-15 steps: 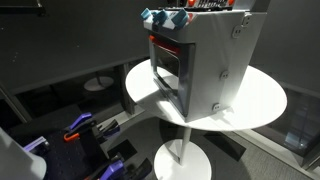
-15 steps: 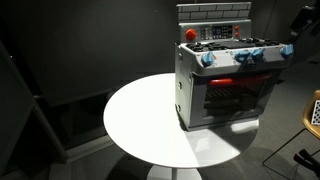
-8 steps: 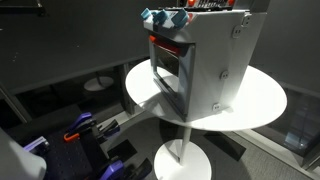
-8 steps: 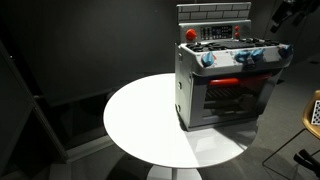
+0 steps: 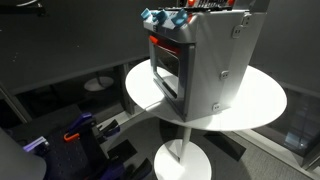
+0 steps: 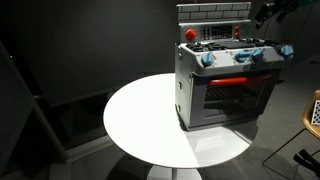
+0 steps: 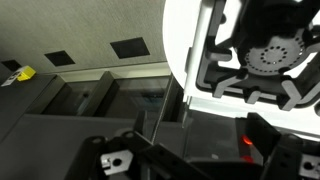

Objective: Press the top right orange button on the stove

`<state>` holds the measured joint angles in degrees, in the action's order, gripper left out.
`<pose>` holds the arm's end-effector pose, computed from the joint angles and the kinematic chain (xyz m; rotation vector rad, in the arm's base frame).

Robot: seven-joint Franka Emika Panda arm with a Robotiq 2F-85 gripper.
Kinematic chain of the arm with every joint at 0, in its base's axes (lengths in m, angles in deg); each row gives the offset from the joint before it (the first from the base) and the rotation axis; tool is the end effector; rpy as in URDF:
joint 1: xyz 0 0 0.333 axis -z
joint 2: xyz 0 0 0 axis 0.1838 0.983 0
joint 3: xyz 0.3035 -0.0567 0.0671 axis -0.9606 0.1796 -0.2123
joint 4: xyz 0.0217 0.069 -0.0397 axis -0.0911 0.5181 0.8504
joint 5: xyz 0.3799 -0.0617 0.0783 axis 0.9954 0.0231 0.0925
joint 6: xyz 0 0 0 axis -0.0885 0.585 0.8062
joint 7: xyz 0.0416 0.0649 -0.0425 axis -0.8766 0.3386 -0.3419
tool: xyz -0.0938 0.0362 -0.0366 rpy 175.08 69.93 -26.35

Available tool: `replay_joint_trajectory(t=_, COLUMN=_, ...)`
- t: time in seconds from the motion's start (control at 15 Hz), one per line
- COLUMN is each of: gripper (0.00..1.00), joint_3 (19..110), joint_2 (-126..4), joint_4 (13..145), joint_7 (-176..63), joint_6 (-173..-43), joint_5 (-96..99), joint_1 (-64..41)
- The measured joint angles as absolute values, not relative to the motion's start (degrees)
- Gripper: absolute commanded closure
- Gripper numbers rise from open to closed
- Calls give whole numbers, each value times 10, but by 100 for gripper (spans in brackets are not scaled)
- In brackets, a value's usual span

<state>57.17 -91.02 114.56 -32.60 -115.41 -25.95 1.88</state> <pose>0.5113 -0.0792 0.5158 2.6671 -0.4118 0.7208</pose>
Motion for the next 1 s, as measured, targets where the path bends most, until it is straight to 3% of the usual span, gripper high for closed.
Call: replay_joint_trajectory(t=1.0, gripper=0, joint_3=588, joint_2=-810, joint_4=1049, joint_7=-234, joint_6=-1155, joint_5=-354, joint_1=-19)
